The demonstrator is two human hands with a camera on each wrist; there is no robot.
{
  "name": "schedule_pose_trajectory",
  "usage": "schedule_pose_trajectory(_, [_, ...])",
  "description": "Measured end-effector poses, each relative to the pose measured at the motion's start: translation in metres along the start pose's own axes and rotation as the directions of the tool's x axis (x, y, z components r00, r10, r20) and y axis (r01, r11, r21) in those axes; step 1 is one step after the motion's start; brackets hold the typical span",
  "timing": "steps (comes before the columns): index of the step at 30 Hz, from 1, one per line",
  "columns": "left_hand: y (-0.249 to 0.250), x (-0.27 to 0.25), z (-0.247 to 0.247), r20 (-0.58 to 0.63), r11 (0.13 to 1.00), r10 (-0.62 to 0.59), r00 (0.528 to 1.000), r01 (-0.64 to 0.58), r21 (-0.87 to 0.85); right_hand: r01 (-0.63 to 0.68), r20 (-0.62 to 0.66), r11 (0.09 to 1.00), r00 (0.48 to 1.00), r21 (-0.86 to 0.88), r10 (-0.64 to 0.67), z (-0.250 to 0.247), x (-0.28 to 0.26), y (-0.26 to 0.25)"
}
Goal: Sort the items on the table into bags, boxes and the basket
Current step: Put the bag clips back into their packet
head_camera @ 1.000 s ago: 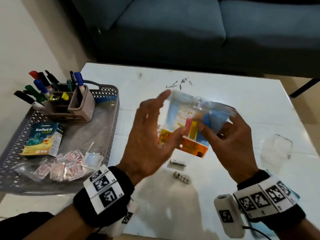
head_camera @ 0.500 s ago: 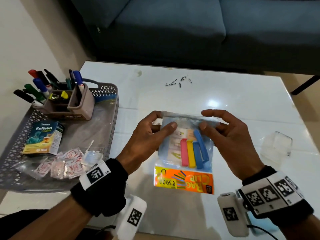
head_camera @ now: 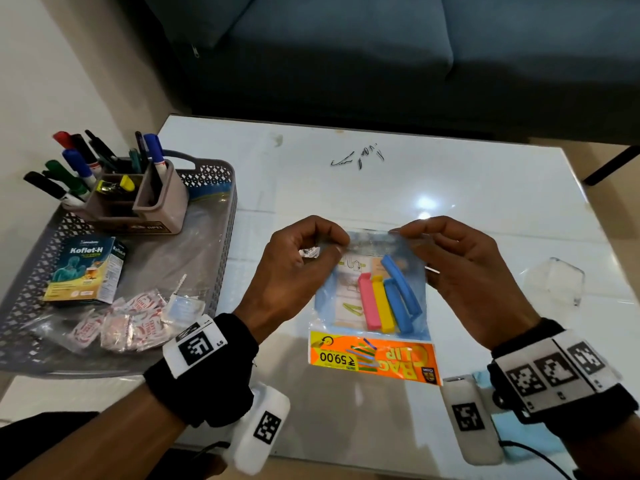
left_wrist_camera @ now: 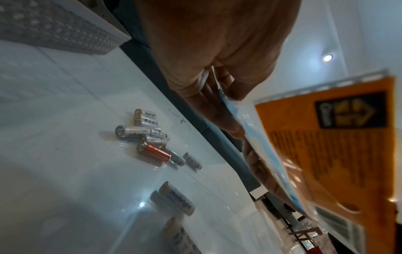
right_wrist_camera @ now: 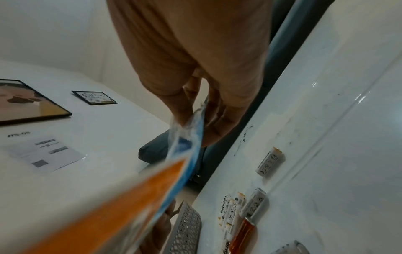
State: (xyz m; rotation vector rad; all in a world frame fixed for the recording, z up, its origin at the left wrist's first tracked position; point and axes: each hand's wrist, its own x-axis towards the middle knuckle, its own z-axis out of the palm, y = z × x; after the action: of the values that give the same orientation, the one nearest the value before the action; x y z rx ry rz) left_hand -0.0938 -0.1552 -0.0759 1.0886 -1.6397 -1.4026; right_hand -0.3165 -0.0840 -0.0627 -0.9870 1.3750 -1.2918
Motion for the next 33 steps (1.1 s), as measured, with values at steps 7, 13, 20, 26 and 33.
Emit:
schedule_pose_trajectory(7, [0.003, -0.002, 0.004, -0.046, 1.0, 0.005, 0.999, -0.005, 0.015, -0.112, -0.015, 0.994, 0.994, -0.017, 0.112, -0.004, 0.0, -0.004])
schedule_pose_trajectory(13, [0.002, -0.006, 0.006, -0.067, 0.999, -0.024, 0.997, 0.026, 0.03, -0.117, -0.076, 0.991, 0.991, -0.057, 0.113, 0.008, -0.002, 0.001])
schedule_pose_trajectory(20, [0.004, -0.006, 0.006, 0.041, 0.988, -0.143, 0.989, 0.146, -0.058, -0.051, -0.005, 0.976, 0.999, -0.21, 0.051, 0.014, -0.006, 0.008])
schedule_pose_trajectory(26, [0.003, 0.005, -0.006, 0.034, 0.898, -0.311, 0.95, 0.305, -0.318, -0.068, -0.095, 0.987, 0.994, -0.148, 0.055, 0.004, -0.001, -0.004])
schedule_pose_trajectory(33, [0.003, 0.012, -0.017, 0.095, 0.81, -0.39, 0.916, 0.39, -0.437, -0.075, -0.034, 0.996, 0.997, -0.036, 0.074, -0.007, 0.003, -0.007])
